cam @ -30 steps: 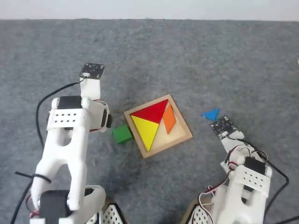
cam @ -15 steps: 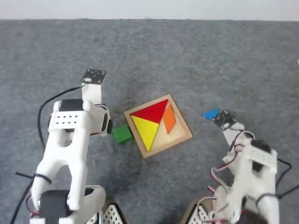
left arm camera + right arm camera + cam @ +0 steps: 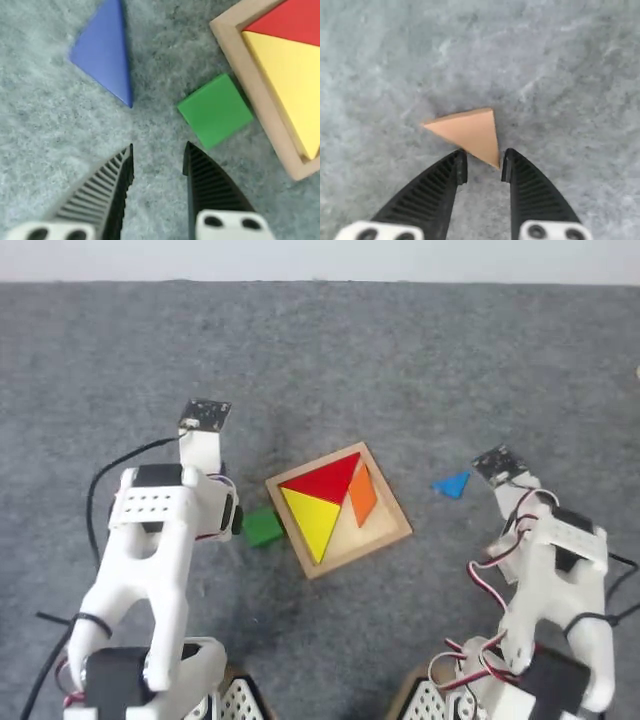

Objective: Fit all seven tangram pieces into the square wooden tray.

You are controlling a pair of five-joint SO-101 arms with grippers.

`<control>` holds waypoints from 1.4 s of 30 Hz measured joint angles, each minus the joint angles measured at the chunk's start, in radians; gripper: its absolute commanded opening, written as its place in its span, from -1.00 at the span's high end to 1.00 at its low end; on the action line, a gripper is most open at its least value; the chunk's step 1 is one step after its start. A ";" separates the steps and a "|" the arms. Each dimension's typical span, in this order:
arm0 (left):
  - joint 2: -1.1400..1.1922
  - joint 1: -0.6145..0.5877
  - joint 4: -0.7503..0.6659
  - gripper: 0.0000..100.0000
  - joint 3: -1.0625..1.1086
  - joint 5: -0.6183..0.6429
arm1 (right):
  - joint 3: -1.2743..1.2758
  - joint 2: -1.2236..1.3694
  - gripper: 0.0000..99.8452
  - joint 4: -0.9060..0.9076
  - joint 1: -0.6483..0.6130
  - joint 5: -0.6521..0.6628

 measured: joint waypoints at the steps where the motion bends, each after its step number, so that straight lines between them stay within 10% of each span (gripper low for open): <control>1: 0.000 0.000 -0.011 0.70 0.009 0.000 | -0.002 0.000 0.76 0.000 -0.002 -0.017; 42: 0.000 0.000 -0.038 0.70 0.025 0.000 | -0.071 0.158 0.53 -0.038 -0.250 0.138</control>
